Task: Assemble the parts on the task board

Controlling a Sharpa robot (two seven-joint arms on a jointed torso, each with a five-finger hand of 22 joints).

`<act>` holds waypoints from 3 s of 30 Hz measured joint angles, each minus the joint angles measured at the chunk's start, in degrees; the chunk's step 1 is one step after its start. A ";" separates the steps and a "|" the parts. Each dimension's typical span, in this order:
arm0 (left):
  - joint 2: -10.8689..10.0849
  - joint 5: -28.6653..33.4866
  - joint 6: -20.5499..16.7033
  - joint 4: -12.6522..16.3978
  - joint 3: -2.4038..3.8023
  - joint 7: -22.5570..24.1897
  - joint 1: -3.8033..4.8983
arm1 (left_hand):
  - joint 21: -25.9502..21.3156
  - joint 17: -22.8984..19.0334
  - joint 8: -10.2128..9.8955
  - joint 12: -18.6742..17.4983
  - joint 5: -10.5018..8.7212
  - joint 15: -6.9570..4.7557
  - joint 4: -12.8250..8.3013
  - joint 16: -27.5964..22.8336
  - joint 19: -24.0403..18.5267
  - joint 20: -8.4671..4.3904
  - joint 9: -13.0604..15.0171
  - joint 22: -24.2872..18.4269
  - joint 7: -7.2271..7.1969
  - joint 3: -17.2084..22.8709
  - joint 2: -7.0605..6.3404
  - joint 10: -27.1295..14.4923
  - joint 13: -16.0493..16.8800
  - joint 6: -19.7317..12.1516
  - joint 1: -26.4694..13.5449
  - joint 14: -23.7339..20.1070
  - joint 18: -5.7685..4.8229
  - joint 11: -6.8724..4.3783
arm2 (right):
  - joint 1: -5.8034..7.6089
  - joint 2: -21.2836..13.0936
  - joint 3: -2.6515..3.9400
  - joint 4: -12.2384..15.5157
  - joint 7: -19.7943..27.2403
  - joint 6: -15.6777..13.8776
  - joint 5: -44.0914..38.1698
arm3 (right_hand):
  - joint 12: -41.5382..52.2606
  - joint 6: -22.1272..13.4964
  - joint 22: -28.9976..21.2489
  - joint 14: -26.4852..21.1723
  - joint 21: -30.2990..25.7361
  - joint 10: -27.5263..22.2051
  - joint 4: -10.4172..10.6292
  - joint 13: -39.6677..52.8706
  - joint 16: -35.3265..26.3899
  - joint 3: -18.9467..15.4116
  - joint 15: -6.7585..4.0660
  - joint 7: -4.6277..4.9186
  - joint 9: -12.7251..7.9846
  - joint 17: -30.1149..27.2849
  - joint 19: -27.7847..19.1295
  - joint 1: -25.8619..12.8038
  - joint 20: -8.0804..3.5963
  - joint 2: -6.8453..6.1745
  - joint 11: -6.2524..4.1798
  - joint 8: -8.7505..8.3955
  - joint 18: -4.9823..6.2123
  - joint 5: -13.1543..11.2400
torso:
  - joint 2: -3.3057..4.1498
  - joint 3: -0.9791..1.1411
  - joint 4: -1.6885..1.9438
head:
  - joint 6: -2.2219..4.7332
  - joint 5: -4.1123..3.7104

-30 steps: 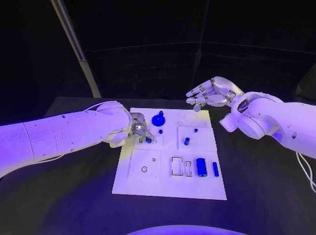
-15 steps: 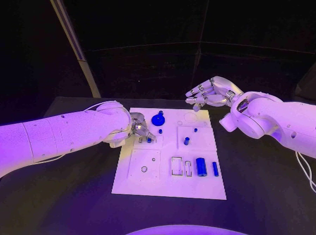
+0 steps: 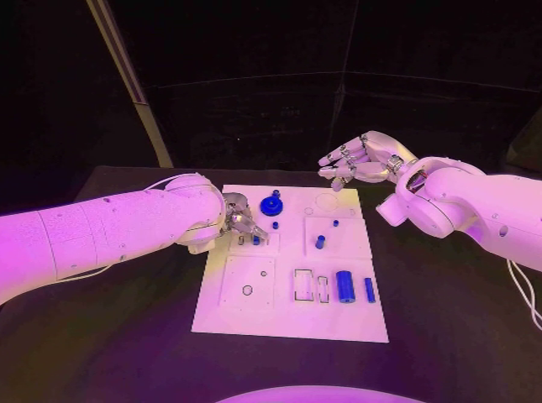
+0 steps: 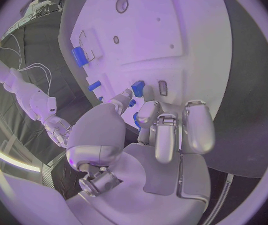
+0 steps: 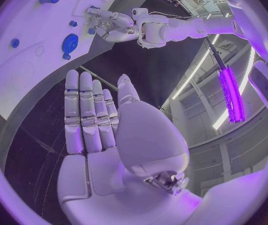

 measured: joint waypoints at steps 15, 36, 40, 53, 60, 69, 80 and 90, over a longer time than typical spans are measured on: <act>-3.33 1.85 2.04 1.38 5.93 -0.10 2.59 | -4.84 0.00 -4.07 -6.08 0.00 1.02 1.41 -0.96 -4.15 1.00 -2.07 -8.05 2.31 -7.91 -1.70 -5.64 -7.62 -5.22 1.32 -0.10 -0.01 1.92 | 0.00 0.12 -0.01 -0.99 -0.06 0.13 -0.01 | 0.00 -0.20 -0.13 -0.42 -0.45 -0.28 0.09 -0.05 0.00 -0.22 0.01 0.21 0.00 -0.01 0.00 -0.45 0.00 0.01 0.29 0.00 0.00 0.00 | -0.03 -0.01 0.01 | 0.30 -0.29; 7.28 0.17 13.70 -19.55 5.73 -0.43 4.61 | -4.84 0.00 -5.15 -5.26 0.00 1.46 1.96 -0.31 -3.57 1.99 -3.91 -6.84 2.85 -11.29 1.85 -5.93 -7.06 -4.30 5.13 0.00 0.00 2.46 | -0.01 1.08 -0.02 -1.57 -0.19 0.37 -0.01 | 0.00 -0.20 -0.19 -0.41 -0.45 -0.27 0.22 -0.04 -0.21 -0.35 0.01 0.21 0.00 -0.01 -0.21 -0.44 0.21 0.01 0.29 0.00 0.00 0.00 | 0.31 -0.09 -0.29 | 0.87 0.50; 8.67 -0.06 14.68 -21.69 5.30 -0.43 3.98 | -4.54 0.00 -5.15 -5.03 0.00 1.46 2.10 -0.18 -3.56 1.97 -4.02 -6.45 2.64 -11.60 1.85 -5.73 -6.89 -4.09 5.13 0.00 0.00 2.25 | -0.01 1.16 -0.02 -1.59 -0.19 0.39 -0.01 | 0.00 -0.20 -0.19 -0.41 -0.45 -0.27 0.22 -0.04 -0.21 -0.35 0.01 0.21 0.00 -0.01 -0.21 -0.44 0.21 0.01 0.29 0.00 -0.01 0.00 | 0.43 -0.13 -0.41 | 0.96 0.66; 10.36 -0.94 16.62 -25.24 4.91 -0.43 2.98 | -4.26 0.00 -5.15 -4.70 0.00 1.45 2.51 -0.18 -2.96 1.72 -4.19 -5.70 2.55 -12.47 2.29 -5.32 -6.45 -3.59 5.57 0.00 -0.01 2.25 | -0.02 1.41 -0.02 -1.60 -0.19 0.43 -0.02 | 0.00 -0.20 -0.24 -0.41 -0.45 -0.27 0.21 -0.04 -0.20 -0.34 0.01 0.21 0.00 -0.01 -0.21 -0.44 0.21 0.01 0.29 0.00 0.00 0.00 | 0.51 -0.15 -0.46 | 0.75 0.86; 10.40 -1.16 16.92 -25.61 4.87 -0.43 2.87 | -4.05 0.00 -5.15 -4.44 0.00 1.45 2.51 -0.18 -2.76 1.92 -4.25 -5.59 2.34 -12.78 2.29 -5.11 -6.35 -3.38 5.57 0.00 -0.01 2.04 | -0.02 1.51 -0.02 -1.70 -0.18 0.44 -0.02 | 0.00 -0.20 -0.24 -0.41 -0.44 -0.27 0.21 -0.04 -0.20 -0.34 0.01 0.21 0.00 -0.01 -0.21 -0.44 0.21 0.01 0.29 0.00 0.00 0.00 | 0.46 -0.15 -0.41 | 0.70 0.91; 10.46 -1.28 17.40 -25.70 4.86 -0.43 2.84 | -3.84 0.00 -5.15 -4.22 0.00 1.45 2.35 -0.18 -2.57 1.73 -4.32 -5.29 2.35 -13.26 2.80 -4.91 -6.18 -2.96 6.07 0.00 -0.01 2.24 | -0.02 1.65 -0.02 -1.85 -0.16 0.49 -0.02 | 0.00 -0.20 -0.23 -0.41 -0.44 -0.27 0.21 -0.03 -0.20 -0.34 0.01 0.21 0.00 -0.01 -0.21 -0.44 0.21 0.01 0.29 0.00 0.00 0.00 | 0.45 -0.14 -0.41 | 0.63 0.91; 10.78 -1.34 18.80 -25.95 4.86 -0.43 2.73 | -3.84 0.00 -5.15 -4.22 0.00 1.45 2.12 -0.18 -2.56 1.72 -4.49 -5.24 2.14 -13.82 3.75 -4.71 -6.19 -2.76 7.03 0.00 -0.01 2.03 | -0.02 1.71 -0.02 -1.89 -0.16 0.56 -0.02 | 0.00 -0.20 -0.30 -0.41 -0.69 -0.27 0.21 -0.03 -0.19 -0.33 0.01 0.21 0.00 -0.02 -0.21 -0.44 0.21 0.01 0.29 0.00 0.00 0.00 | 0.46 -0.12 -0.41 | 0.46 1.02; 10.81 -1.37 19.83 -25.92 4.83 -0.44 2.67 | -3.86 0.00 -5.15 -4.22 0.00 1.45 1.80 -0.18 -2.56 1.72 -4.68 -5.14 2.14 -14.13 4.55 -4.71 -6.26 -2.76 7.83 0.00 -0.01 2.04 | -0.02 1.71 -0.02 -1.89 -0.16 0.58 -0.02 | 0.00 -0.20 -0.29 -0.41 -0.69 -0.27 0.21 -0.03 -0.19 -0.33 0.01 0.20 0.00 -0.02 -0.21 -0.44 0.21 0.01 0.29 0.00 0.00 0.00 | 0.46 -0.11 -0.42 | 0.36 1.02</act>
